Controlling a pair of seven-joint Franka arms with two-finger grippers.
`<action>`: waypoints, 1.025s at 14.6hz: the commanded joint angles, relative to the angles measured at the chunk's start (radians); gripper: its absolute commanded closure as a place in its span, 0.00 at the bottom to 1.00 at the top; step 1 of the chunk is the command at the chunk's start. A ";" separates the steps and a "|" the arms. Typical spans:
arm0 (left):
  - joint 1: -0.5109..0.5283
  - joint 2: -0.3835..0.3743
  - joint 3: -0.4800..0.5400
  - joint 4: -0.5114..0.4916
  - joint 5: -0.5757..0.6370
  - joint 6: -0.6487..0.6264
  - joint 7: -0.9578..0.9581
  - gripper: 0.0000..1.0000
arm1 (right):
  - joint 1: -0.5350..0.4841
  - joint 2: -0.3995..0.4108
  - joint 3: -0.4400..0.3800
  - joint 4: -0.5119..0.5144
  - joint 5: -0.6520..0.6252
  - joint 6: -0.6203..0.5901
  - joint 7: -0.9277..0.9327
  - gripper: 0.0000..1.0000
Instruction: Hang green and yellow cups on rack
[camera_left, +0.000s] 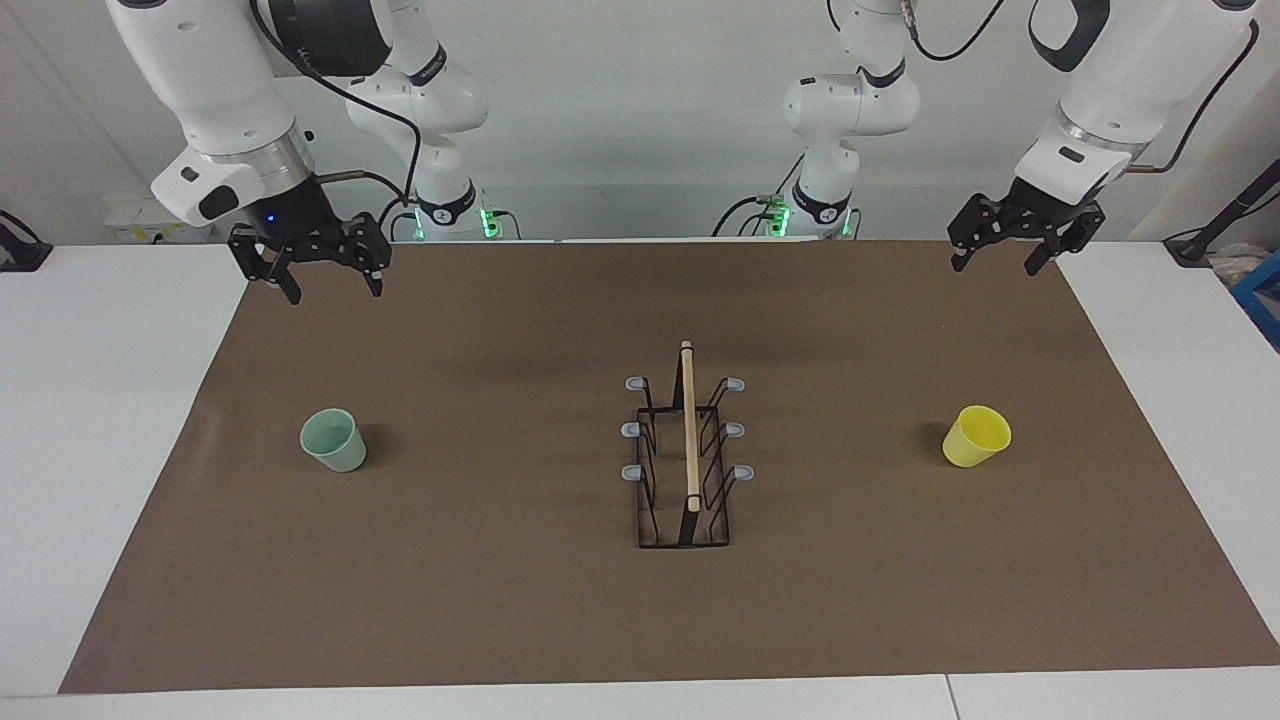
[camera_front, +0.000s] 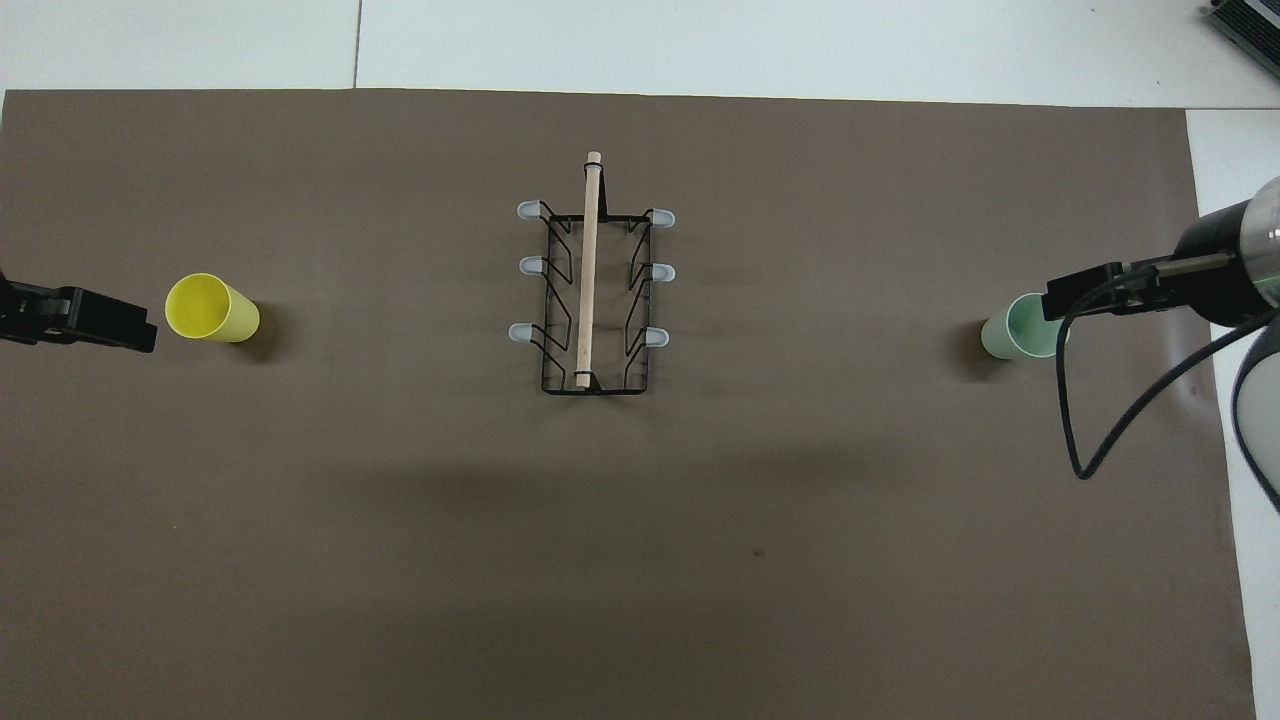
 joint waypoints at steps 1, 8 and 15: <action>-0.011 -0.022 0.005 -0.019 0.015 0.003 0.001 0.00 | -0.017 -0.003 0.014 0.005 0.013 -0.014 0.006 0.00; -0.011 -0.040 0.001 -0.052 0.013 -0.016 -0.059 0.00 | -0.017 -0.003 0.014 0.005 0.013 -0.014 0.006 0.00; 0.024 0.003 0.014 -0.054 -0.007 0.027 -0.125 0.00 | -0.023 -0.007 0.003 0.003 0.018 -0.021 -0.014 0.00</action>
